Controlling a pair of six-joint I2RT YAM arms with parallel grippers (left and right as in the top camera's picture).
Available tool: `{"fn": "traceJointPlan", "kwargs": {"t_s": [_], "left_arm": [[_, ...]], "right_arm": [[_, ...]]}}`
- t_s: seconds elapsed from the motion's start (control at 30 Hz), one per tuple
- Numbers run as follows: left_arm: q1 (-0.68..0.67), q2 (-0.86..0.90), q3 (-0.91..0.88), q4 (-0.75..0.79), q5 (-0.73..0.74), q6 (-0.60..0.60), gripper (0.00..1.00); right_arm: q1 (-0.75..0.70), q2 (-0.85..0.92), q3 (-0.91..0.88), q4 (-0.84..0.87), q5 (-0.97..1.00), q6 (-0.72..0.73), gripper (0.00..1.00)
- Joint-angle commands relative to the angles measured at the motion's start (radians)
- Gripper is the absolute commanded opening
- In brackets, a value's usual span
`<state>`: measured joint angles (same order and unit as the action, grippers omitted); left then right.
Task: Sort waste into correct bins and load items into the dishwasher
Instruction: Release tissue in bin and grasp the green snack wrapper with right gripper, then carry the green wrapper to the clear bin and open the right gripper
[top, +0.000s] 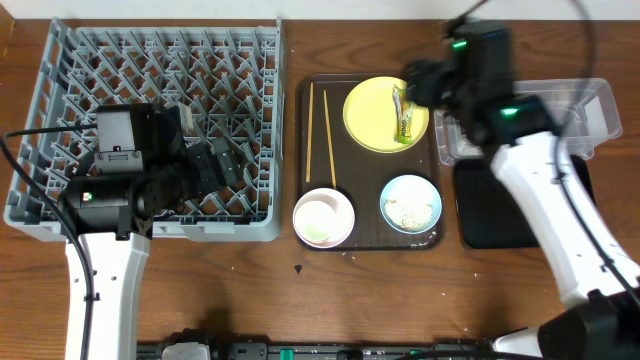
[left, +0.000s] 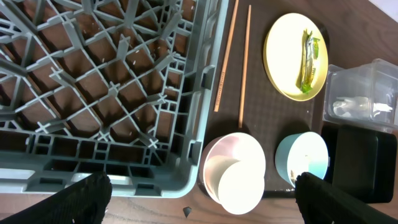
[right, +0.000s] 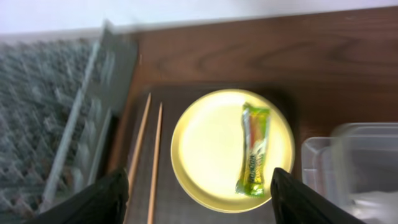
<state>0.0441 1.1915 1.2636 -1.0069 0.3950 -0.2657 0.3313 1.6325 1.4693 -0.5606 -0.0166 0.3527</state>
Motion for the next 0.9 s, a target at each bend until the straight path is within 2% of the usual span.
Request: {"fn": "traceJointPlan", "kwargs": {"t_s": [0.0, 0.13, 0.3, 0.47, 0.53, 0.6, 0.67, 0.8, 0.87], "left_arm": [[0.001, 0.003, 0.017, -0.002, 0.013, 0.002, 0.95], [0.001, 0.004, 0.017, -0.002, 0.013, 0.002, 0.95], [0.001, 0.004, 0.017, -0.002, 0.013, 0.002, 0.95], [0.001, 0.004, 0.017, -0.002, 0.013, 0.002, 0.95], [0.001, 0.004, 0.017, -0.002, 0.013, 0.002, 0.95], [0.001, 0.003, 0.017, -0.002, 0.013, 0.002, 0.95], [0.001, 0.004, 0.017, -0.002, 0.013, 0.002, 0.95], [0.001, 0.004, 0.017, -0.002, 0.013, 0.002, 0.95], [0.001, 0.004, 0.017, -0.002, 0.013, 0.002, 0.95]], "right_arm": [[0.074, 0.138, -0.013, 0.015, 0.301, -0.095, 0.73], [0.086, 0.28, -0.013, 0.096, 0.413, -0.095, 0.69], [0.06, 0.446, -0.013, 0.212, 0.383, -0.062, 0.6], [0.046, 0.527, -0.013, 0.232, 0.349, -0.061, 0.58], [0.046, 0.547, -0.013, 0.226, 0.349, -0.061, 0.49], [0.049, 0.553, -0.013, 0.212, 0.348, -0.06, 0.23], [0.05, 0.543, -0.011, 0.198, 0.34, -0.032, 0.03], [0.042, 0.45, -0.006, 0.158, 0.245, 0.023, 0.01], [0.015, 0.34, -0.006, 0.109, 0.163, 0.101, 0.01]]}}
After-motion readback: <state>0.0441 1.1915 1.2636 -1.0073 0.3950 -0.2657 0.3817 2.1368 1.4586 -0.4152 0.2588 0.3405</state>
